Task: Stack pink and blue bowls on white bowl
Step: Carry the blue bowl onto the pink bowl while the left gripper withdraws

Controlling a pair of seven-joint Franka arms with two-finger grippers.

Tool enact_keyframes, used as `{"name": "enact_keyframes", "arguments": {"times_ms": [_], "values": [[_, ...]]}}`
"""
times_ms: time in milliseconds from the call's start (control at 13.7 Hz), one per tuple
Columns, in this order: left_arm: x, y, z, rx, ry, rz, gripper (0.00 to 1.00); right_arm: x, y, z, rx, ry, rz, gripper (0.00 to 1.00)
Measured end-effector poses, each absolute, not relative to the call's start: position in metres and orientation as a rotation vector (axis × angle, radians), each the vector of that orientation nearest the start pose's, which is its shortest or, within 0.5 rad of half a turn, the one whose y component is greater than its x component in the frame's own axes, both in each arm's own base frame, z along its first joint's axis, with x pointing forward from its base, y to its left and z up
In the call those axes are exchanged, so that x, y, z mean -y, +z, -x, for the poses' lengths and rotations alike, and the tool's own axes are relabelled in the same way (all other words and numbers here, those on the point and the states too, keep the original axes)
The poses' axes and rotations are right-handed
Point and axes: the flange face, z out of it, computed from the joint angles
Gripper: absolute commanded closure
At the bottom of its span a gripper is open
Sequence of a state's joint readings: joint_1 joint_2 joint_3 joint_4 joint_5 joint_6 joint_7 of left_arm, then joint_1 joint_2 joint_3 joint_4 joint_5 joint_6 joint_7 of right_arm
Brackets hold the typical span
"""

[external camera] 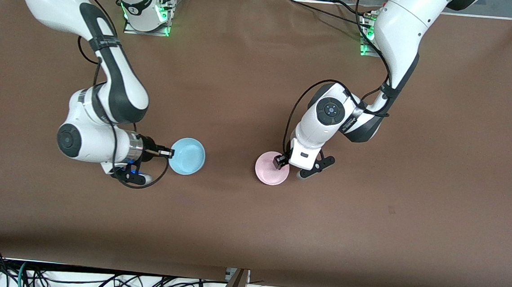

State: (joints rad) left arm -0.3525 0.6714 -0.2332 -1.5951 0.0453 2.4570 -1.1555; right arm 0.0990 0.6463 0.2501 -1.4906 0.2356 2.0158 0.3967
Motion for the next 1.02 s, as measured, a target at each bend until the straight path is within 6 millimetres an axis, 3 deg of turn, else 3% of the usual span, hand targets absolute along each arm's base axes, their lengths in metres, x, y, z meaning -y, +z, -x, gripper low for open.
{"name": "enact_keyframes", "arguments": {"times_ms": [219,511,730,876,1022], "values": [[0.358,0.324,-0.637,1.021,-0.048,3.159,0.32,-0.284,0.304,-0.653,-0.332,0.232,2.801,1.00],[0.323,0.436,-0.650,0.954,0.002,3.102,0.22,-0.354,0.304,-0.635,-0.444,0.118,2.747,1.00],[0.264,0.514,-0.656,0.897,-0.031,3.105,0.20,-0.396,0.301,-0.623,-0.498,0.118,2.720,1.00],[0.218,0.542,-0.659,0.766,-0.014,3.117,0.16,-0.420,0.298,-0.617,-0.521,0.130,2.706,1.00],[0.171,0.557,-0.662,0.530,0.033,3.141,0.07,-0.439,0.294,-0.612,-0.528,0.134,2.701,1.00]]}}
